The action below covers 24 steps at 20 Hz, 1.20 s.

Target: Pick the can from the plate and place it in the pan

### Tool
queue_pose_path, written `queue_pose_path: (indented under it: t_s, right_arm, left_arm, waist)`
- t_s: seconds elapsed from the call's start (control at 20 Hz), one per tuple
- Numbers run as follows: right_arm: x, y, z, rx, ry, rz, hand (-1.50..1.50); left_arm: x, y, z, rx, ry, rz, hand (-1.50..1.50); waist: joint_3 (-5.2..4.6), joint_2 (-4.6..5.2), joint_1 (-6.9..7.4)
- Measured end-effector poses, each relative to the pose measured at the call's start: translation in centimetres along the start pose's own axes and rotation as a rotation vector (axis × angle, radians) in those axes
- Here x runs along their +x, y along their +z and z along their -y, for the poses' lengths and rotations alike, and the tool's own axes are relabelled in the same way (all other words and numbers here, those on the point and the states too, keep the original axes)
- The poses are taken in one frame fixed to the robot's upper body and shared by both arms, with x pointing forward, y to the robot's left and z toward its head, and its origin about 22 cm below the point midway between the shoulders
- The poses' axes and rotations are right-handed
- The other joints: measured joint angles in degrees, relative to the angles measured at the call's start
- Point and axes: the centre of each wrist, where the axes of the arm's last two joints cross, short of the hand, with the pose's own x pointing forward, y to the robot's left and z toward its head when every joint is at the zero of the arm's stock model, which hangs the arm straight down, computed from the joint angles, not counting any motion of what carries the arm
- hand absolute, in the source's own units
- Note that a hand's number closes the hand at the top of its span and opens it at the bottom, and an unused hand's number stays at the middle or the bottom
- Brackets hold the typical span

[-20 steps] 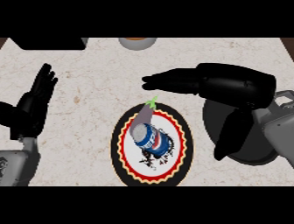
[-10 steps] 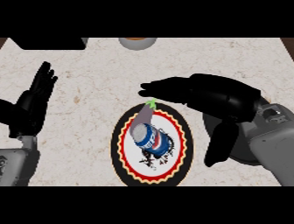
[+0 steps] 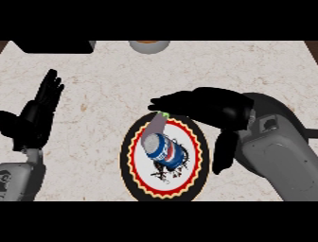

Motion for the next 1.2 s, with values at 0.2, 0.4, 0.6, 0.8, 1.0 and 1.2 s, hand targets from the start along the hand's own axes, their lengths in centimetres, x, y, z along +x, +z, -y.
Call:
queue_pose_path:
  t_s: [0.2, 0.4, 0.6, 0.8, 1.0, 1.2]
  right_arm:
    - [-1.1, -0.2, -0.5, 0.052, 0.019, 0.001, -1.5]
    - [-1.1, -1.1, -1.5, 0.077, 0.045, 0.004, -1.5]
    - [-0.3, -2.2, -2.2, 0.098, 0.086, -0.012, -1.5]
    - [0.2, -2.9, -2.8, 0.12, 0.17, -0.065, -1.5]
    - [0.3, -3.5, -3.6, 0.143, 0.223, -0.1, -1.5]
    - [0.0, -3.9, -4.2, 0.169, 0.242, -0.125, -1.5]
  left_arm:
    - [0.2, 0.2, 0.4, 0.003, 0.001, -0.001, 0.0]
    - [0.0, -0.1, 0.5, 0.002, -0.004, -0.007, 0.0]
    - [0.4, -0.1, 0.3, 0.004, -0.012, -0.003, 0.0]
    - [0.5, -0.1, -0.4, 0.0, -0.009, -0.002, 0.0]
    - [0.3, -0.5, 0.6, -0.003, -0.007, -0.007, 0.0]
    - [0.7, -0.4, 0.1, 0.0, -0.002, -0.007, 0.0]
  waist:
    - [0.01, 0.0, 0.01]
    - [0.01, 0.0, -0.08]
    - [0.0, -0.04, -0.07]
    - [0.0, -0.02, -0.05]
    - [0.0, -0.01, -0.13]
    - [0.0, -0.03, -0.1]
